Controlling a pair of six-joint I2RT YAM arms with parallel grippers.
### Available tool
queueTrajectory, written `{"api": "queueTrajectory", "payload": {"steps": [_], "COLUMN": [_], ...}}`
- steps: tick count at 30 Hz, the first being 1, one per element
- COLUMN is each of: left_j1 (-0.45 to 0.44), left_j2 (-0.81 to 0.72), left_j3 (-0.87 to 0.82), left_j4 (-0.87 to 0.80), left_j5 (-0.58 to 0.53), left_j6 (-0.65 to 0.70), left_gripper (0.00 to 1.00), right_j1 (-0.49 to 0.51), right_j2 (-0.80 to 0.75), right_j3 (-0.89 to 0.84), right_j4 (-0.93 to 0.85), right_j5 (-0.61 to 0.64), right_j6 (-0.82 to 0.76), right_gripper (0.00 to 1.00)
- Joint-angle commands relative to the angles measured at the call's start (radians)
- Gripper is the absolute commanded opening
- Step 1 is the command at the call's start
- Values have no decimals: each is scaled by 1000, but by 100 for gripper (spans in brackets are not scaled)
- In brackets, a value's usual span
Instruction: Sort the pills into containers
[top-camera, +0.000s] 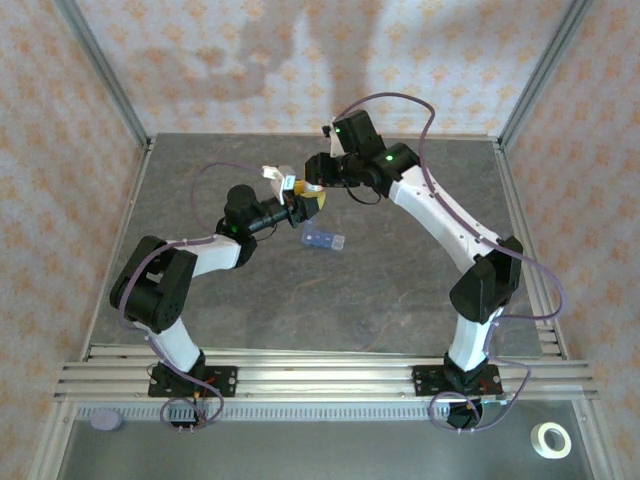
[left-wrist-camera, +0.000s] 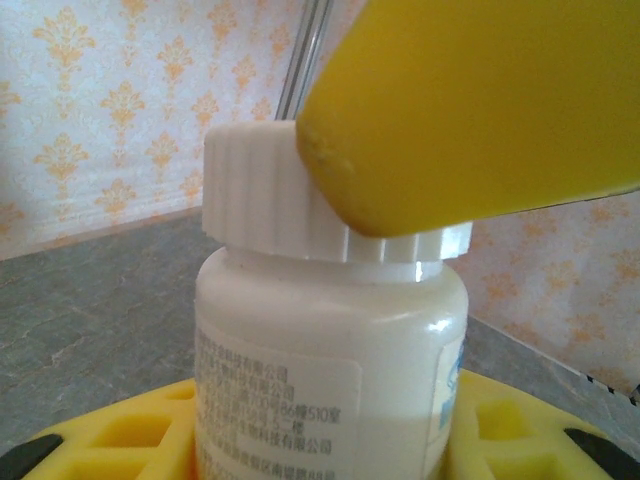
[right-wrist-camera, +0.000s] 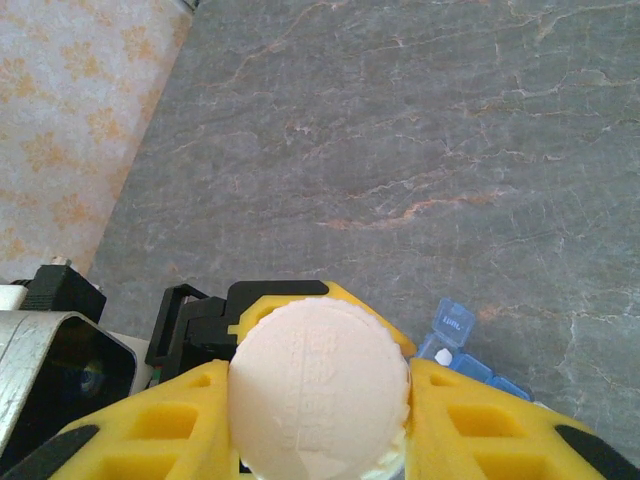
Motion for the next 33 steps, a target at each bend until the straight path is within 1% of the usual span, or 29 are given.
{"api": "queueTrajectory", "payload": {"steps": [1,3,4,5,6,11,16,21,29,31,33], "left_j1": [-19,-19,-19,-18,-19,-18,-17,-17,-6,-5,2], "left_j2": [-18,-16,-19,-18,-19,-18,-29,-77,-158,-176,-204], "left_j3": [12,10,6,5,4,-27,-118,-191,-228,-221,-194], "left_j4": [106,108,108,108,105,106,175,173,131,109,30], "left_j5": [9,1,-5,-9,-7,-10,-39,-122,-287,-317,-338], "left_j6": [39,39,41,42,45,58,40,48,83,87,71], "left_gripper": [16,27,35,53,99,100,100,100,100,100,100], "right_j1": [5,-1,-4,-8,-13,-38,-75,-128,-176,-183,-194], "right_j2": [-24,-37,-43,-46,-52,-66,-93,-137,-194,-201,-202], "right_j3": [-46,-65,-75,-83,-92,-131,-194,-312,-540,-597,-647], "right_j4": [45,63,70,76,85,116,153,214,401,463,520], "right_j5": [15,21,28,35,41,74,136,257,484,517,542], "right_j6": [39,44,47,52,56,77,91,80,0,-16,-18], "right_gripper": [36,36,36,35,35,35,34,34,34,34,34]}}
